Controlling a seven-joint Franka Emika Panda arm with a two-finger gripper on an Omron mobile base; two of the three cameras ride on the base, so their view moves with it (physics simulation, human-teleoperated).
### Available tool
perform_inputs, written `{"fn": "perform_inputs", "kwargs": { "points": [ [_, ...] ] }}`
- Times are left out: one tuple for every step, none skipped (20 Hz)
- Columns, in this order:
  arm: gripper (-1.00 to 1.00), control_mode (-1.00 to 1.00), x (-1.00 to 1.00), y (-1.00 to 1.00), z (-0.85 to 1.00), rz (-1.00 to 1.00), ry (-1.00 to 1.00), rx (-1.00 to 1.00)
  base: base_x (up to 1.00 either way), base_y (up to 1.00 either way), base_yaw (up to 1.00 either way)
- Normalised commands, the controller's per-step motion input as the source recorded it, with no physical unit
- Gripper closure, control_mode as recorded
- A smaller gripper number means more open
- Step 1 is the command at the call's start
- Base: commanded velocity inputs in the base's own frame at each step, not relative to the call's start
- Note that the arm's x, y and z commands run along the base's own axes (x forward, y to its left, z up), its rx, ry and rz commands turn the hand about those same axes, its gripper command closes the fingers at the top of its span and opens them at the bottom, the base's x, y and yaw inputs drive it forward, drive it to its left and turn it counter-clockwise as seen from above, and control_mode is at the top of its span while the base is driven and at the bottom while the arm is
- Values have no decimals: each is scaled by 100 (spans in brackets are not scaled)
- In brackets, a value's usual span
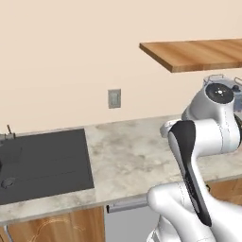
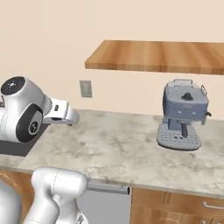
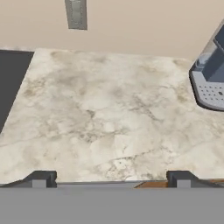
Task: Navigate to the dishwasher.
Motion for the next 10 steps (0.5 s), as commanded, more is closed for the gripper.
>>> {"fn": "perform_inputs", "kwargs": {
  "points": [
    [-100, 100, 0, 0, 0, 0, 0, 0, 100, 4, 0],
    [-100, 100, 0, 0, 0, 0, 0, 0, 100, 0, 0],
    [-100, 100, 0, 0, 0, 0, 0, 0, 100, 0, 0],
    [-100, 100, 0, 0, 0, 0, 0, 0, 100, -10, 0],
    [-100, 100, 0, 0, 0, 0, 0, 0, 100, -19, 0],
    [-100, 100, 0, 0, 0, 0, 0, 0, 100, -19, 0],
    [-100, 100, 0, 0, 0, 0, 0, 0, 100, -16, 0],
    [-100, 100, 0, 0, 0, 0, 0, 0, 100, -12, 0],
    [-100, 100, 0, 0, 0, 0, 0, 0, 100, -6, 0],
    [-100, 100, 0, 0, 0, 0, 0, 0, 100, 0, 0]
  ]
}}
